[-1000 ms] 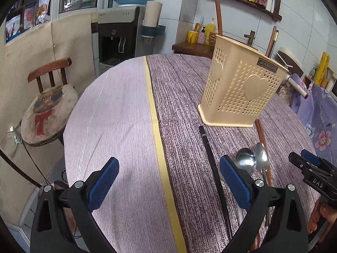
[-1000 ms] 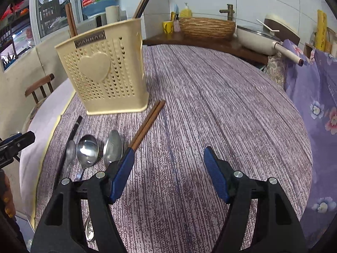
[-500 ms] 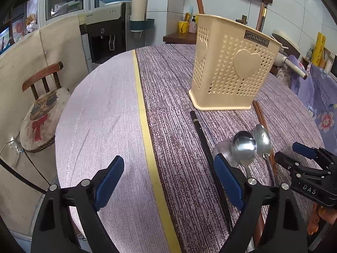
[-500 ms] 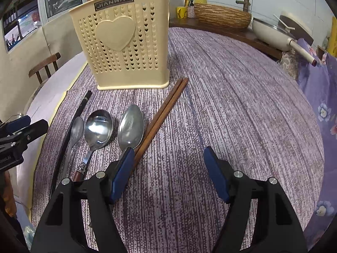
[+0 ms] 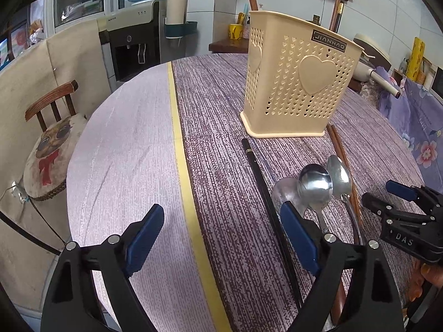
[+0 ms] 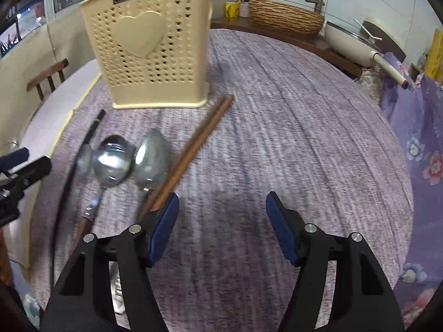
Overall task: Organize utensils
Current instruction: 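Move both open tools down toward the chopsticks and spoons lying on the table, then grasp the black chopstick with the left tool while the right tool grasps a brown chopstick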
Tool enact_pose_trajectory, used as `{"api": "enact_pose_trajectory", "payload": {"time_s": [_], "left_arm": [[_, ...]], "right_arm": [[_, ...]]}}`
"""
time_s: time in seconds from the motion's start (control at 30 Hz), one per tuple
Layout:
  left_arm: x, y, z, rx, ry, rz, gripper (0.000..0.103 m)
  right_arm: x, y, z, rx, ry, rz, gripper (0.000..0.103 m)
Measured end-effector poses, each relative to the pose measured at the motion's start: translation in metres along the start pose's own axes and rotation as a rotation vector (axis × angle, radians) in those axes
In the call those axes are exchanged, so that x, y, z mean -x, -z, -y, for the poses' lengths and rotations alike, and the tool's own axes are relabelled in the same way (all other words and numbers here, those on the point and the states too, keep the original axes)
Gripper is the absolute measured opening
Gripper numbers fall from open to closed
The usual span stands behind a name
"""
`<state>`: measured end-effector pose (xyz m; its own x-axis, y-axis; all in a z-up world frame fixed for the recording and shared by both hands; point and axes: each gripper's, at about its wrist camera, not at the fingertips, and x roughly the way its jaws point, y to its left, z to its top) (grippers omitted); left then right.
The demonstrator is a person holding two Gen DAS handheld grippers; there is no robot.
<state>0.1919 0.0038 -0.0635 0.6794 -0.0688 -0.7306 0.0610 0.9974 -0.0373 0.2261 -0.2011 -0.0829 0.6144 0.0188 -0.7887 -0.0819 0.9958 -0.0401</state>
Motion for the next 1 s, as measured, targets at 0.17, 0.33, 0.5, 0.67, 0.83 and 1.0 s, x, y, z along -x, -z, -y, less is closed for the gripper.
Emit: {"api": "enact_pose_trajectory", "payload": {"time_s": [0.17, 0.33, 0.5, 0.67, 0.83, 1.0], "left_arm": [[-0.001, -0.001, 0.003, 0.001, 0.001, -0.002, 0.084], [-0.002, 0.001, 0.007, -0.013, 0.004, -0.008, 0.084], [-0.003, 0.001, 0.007, -0.003, 0.006, -0.009, 0.084], [-0.002, 0.002, 0.008, -0.007, 0.012, -0.007, 0.084], [-0.004, 0.000, 0.005, 0.015, 0.019, -0.009, 0.084], [-0.004, -0.004, 0.006, 0.006, 0.017, -0.003, 0.078]], "right_arm": [[0.000, 0.001, 0.012, -0.106, -0.111, 0.004, 0.065], [-0.001, -0.002, -0.006, -0.058, -0.108, 0.002, 0.065], [-0.004, -0.003, -0.005, -0.093, -0.121, -0.018, 0.064], [-0.001, -0.001, 0.004, -0.085, -0.088, -0.030, 0.064], [0.000, 0.001, 0.030, -0.178, -0.117, -0.029, 0.057], [0.001, -0.011, 0.030, -0.204, -0.145, 0.011, 0.051]]}}
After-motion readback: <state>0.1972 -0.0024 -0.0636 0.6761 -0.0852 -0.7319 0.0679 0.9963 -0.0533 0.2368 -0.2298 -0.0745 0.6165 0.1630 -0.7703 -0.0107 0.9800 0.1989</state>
